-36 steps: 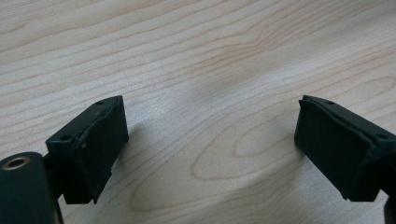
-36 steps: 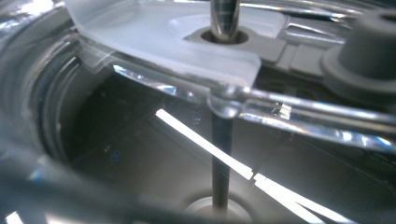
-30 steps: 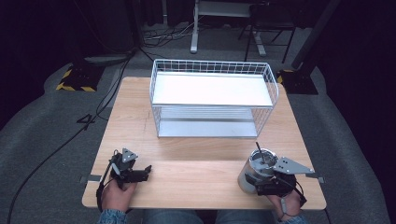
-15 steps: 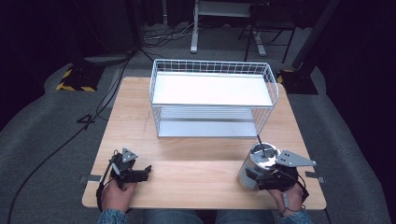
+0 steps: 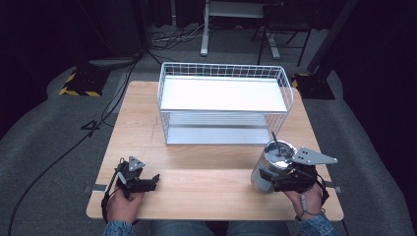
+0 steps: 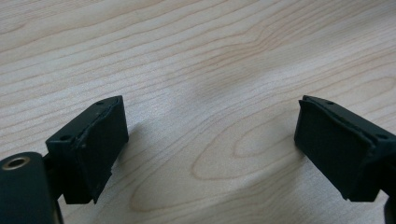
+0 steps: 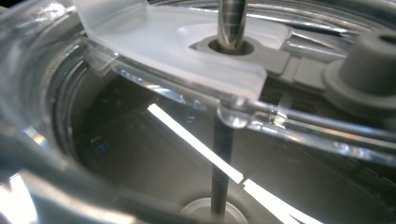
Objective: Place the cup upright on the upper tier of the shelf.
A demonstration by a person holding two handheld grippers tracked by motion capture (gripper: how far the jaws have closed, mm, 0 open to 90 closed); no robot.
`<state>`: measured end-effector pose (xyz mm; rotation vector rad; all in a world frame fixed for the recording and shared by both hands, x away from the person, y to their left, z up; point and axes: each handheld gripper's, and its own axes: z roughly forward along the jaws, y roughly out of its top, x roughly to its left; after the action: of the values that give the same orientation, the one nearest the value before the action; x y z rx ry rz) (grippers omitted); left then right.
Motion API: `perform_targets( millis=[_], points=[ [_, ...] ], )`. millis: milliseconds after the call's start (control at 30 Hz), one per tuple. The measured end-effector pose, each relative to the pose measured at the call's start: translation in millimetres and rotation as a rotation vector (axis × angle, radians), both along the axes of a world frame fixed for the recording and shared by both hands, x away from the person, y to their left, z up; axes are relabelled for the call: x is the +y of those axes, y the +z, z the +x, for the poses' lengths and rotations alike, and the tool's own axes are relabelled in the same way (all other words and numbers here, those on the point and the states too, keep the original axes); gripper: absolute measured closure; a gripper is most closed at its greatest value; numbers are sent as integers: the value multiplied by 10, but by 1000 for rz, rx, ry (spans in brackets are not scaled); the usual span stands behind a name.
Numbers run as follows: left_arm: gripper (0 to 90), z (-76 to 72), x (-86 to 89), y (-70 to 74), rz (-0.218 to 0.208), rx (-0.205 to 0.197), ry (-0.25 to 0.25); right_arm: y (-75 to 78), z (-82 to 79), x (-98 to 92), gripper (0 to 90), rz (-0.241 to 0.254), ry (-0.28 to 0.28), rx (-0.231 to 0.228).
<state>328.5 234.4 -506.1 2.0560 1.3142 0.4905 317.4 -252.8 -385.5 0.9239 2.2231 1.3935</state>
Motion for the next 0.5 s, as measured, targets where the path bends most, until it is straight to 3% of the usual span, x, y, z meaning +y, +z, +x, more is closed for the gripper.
perform_targets(
  millis=[500],
  points=[
    [102,0,0,0,0,0,0,304,116,56,34,7,25,-13]
  ],
)
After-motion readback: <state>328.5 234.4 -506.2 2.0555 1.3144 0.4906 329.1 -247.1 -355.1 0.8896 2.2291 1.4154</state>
